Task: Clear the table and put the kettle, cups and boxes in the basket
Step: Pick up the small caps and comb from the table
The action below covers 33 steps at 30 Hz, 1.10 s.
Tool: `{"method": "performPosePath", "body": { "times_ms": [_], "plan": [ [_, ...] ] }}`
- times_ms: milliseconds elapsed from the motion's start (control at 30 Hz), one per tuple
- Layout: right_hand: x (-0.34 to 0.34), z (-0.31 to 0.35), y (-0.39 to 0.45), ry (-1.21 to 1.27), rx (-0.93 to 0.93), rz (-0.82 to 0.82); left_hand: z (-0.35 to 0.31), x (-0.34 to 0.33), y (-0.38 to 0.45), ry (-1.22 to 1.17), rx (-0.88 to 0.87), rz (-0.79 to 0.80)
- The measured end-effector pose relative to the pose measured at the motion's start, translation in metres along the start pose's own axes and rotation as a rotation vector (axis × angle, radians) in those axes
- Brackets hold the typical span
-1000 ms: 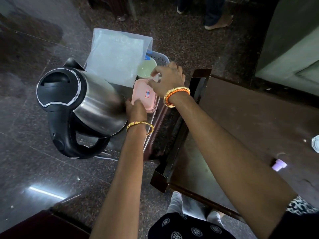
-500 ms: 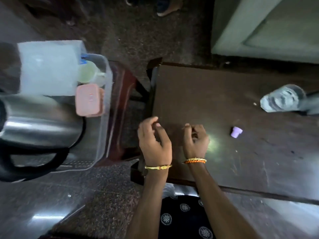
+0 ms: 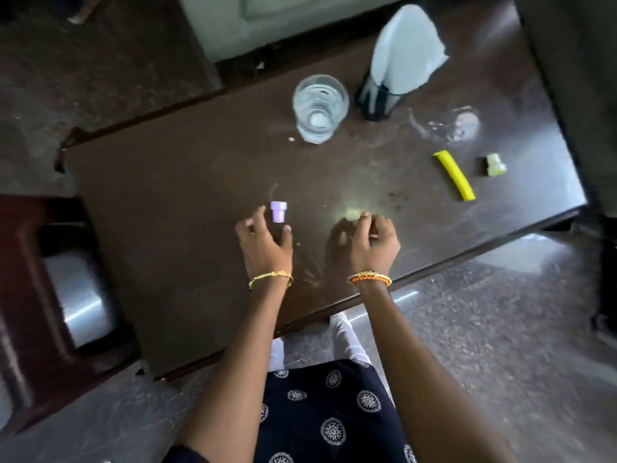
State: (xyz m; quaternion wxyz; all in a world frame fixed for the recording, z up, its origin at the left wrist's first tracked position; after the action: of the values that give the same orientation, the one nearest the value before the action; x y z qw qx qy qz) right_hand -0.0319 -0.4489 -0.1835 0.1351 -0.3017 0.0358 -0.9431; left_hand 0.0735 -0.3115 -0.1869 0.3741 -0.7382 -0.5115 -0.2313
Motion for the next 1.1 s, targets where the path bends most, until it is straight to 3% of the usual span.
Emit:
{"method": "performPosePath", "body": {
  "times_ms": [267,467,700,833,1000,1100],
  "plan": [
    [0.071,-0.035,0.086,0.007,-0.1,-0.175,-0.051,-0.052,0.004,0.141,0.007,-0.028],
    [0.114,-0.043,0.159,-0.062,-0.181,-0.324,-0.107,-0.096,-0.018,0.036,-0.171,0.044],
    [0.116,-0.051,0.239,-0.35,-0.262,-0.111,-0.163,-0.145,-0.022,-0.132,-0.199,0.171],
    [0.108,-0.062,0.252,-0.395,-0.291,-0.006,-0.175,-0.155,-0.016,-0.242,-0.16,0.171],
    [0.119,-0.063,0.223,-0.245,-0.285,-0.055,-0.161,-0.15,-0.016,-0.419,0.064,0.199],
    [0.114,-0.056,0.177,-0.114,-0.233,0.031,-0.141,-0.138,-0.022,-0.499,0.096,0.214]
  ]
}}
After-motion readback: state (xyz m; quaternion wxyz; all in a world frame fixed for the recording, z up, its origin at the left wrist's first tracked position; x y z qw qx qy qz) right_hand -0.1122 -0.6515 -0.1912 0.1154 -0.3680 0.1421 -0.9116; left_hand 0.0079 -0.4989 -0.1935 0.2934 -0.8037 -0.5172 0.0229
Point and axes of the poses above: each hand's wrist, its own y-axis towards the middle knuckle, its own x-axis out of the back of the hand, z = x × y, the point moved 3 cm from there along y, towards the middle knuckle, and after that the axes turned 1 degree about -x, right-handed, at the moved point
